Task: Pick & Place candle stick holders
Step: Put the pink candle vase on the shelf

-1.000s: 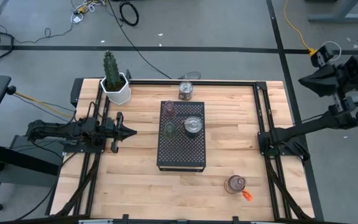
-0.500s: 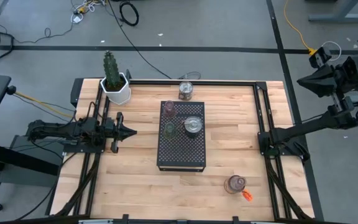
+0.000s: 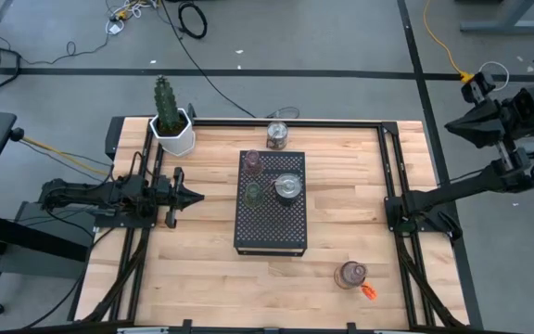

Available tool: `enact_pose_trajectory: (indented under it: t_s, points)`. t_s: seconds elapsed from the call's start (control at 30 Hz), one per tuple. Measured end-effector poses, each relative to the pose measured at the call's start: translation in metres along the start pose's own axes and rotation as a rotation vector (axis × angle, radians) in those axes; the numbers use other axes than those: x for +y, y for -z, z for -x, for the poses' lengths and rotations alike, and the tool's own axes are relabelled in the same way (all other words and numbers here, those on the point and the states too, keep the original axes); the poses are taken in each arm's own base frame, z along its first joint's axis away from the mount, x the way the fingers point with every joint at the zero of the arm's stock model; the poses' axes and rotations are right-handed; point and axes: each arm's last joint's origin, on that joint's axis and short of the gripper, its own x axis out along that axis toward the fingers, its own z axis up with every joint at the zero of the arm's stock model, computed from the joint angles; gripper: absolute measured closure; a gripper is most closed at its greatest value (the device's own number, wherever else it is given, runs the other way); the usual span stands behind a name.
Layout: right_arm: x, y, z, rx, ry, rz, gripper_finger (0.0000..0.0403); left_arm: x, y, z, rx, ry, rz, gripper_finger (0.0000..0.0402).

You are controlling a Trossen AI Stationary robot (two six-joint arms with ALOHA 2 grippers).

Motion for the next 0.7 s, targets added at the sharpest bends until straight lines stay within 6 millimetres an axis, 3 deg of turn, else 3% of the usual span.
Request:
enact_pose_trajectory:
  t_s: [0.2, 0.7]
  points:
    - [0.0012, -0.0001, 0.0000, -0.004, -0.042, 0.003, 0.0403, 0.0000, 0.0000, 0.0000, 0.000, 0.000, 0.000, 0.0383]
    - [0.0091, 0.0008, 0.0018, -0.015, -0.348, -0.011, 0.0403, 0.0000, 0.0000, 0.0000, 0.000, 0.000, 0.000, 0.0383]
